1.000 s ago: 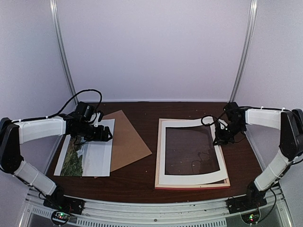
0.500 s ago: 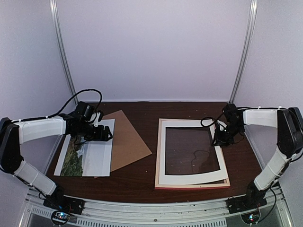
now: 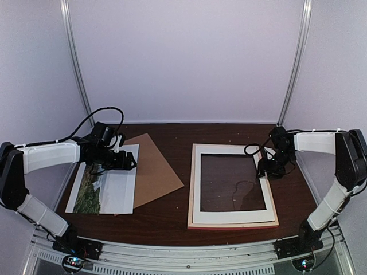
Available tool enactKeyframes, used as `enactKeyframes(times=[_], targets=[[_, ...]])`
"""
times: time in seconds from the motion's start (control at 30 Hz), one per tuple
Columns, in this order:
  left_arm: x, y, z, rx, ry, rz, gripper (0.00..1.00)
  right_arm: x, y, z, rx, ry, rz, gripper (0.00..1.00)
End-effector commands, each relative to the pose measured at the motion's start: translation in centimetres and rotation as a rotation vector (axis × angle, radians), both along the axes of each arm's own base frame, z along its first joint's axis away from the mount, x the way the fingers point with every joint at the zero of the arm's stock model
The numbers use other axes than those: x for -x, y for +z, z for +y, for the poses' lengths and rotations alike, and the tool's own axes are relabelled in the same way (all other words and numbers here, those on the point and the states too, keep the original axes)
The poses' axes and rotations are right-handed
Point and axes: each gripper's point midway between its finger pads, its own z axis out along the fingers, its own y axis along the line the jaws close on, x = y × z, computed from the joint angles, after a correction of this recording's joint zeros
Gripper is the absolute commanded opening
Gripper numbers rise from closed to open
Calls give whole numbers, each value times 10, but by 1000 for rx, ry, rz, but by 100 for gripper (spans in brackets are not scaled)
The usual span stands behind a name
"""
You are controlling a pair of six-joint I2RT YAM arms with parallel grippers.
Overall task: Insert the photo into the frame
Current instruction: Place the mat board on the glass panel.
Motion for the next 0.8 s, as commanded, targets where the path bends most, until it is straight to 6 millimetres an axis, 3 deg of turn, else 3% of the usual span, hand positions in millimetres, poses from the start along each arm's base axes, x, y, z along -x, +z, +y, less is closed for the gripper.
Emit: enactKeyframes(times=[0.0, 0.37, 0.77], targets=[[-7, 7, -3, -1, 2, -23, 81, 1, 4, -12, 59, -13, -6, 60], [-8, 4, -1, -21, 8, -19, 81, -6, 10, 5, 7, 21, -48, 51], [-8, 1, -1, -25, 8, -10, 81, -1, 5, 18, 3, 54, -38, 50]])
